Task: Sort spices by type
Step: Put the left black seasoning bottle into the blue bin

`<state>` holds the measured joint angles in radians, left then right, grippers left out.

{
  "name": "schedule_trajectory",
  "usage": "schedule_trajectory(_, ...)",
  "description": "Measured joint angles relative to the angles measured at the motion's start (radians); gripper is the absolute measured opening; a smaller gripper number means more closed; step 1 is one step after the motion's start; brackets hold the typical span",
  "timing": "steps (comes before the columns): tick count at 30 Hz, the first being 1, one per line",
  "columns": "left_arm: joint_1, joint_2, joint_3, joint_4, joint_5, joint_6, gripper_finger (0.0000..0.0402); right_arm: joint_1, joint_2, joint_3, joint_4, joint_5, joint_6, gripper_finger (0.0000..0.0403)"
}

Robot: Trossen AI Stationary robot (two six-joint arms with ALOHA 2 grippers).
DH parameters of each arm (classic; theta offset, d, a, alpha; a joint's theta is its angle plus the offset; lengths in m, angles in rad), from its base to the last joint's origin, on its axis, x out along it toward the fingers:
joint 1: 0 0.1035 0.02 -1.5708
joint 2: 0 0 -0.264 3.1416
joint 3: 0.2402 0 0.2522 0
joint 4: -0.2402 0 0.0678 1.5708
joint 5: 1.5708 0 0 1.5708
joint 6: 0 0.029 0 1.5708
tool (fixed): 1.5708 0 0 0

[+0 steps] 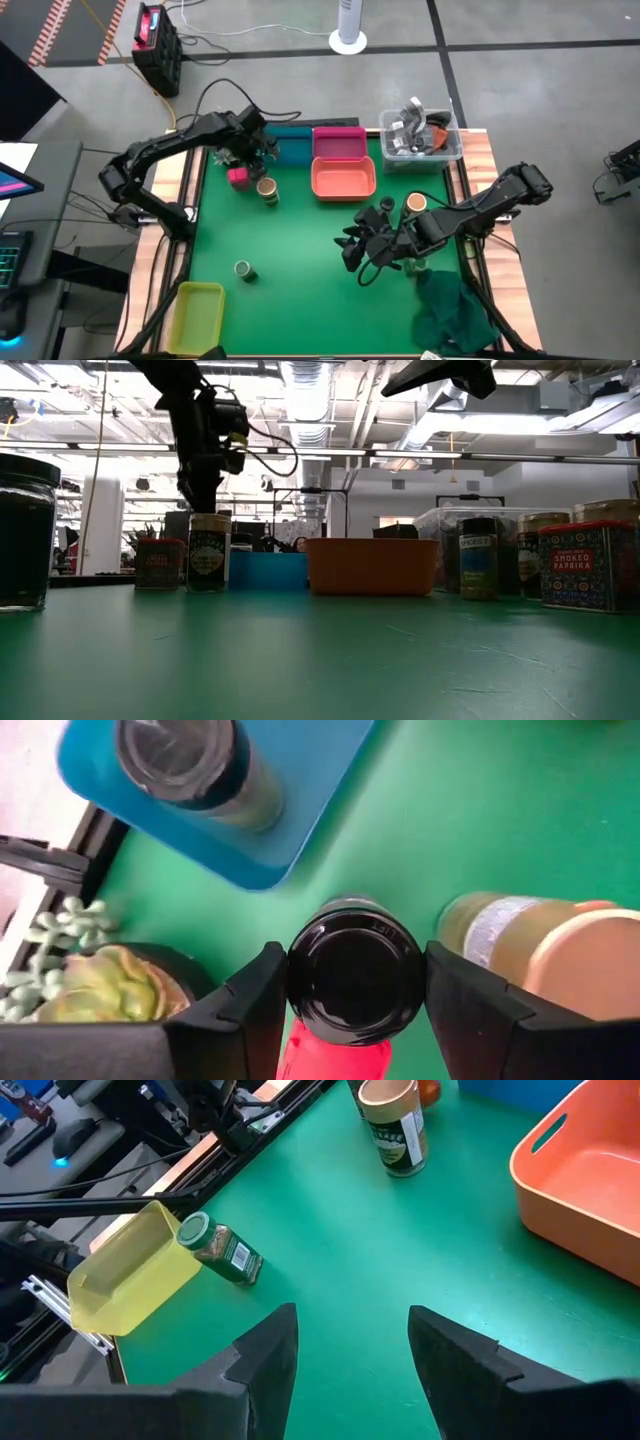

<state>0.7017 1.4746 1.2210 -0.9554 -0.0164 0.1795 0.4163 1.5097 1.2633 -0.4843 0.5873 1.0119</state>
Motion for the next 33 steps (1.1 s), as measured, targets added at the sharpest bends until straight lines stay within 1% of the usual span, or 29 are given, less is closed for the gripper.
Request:
schedule_trajectory(9,0.0,0.0,0.145,-0.082,0.089,-0.014,0.0194,0.0,0.0,0.0,0.002,0.0,-0.015,0.0218)
schedule_trajectory(15,0.0,0.0,0.226,-0.059,0.092,-0.031,0.0194,0.0,0.0,0.0,0.003,0.0,-0.018,0.0218)
schedule_trajectory(24,-0.001,0.007,0.238,0.106,0.091,-0.087,0.0194,0.0,0.0,0.0,0.012,0.0,-0.019,0.0218)
schedule_trajectory(30,-0.007,0.085,0.236,0.156,0.077,-0.095,0.0194,0.0,0.0,0.0,0.019,0.0,-0.018,0.0218)
schedule_trajectory(33,-0.006,0.129,0.236,0.188,0.033,-0.098,0.0194,0.0,0.0,0.0,0.024,0.0,-0.017,0.0218)
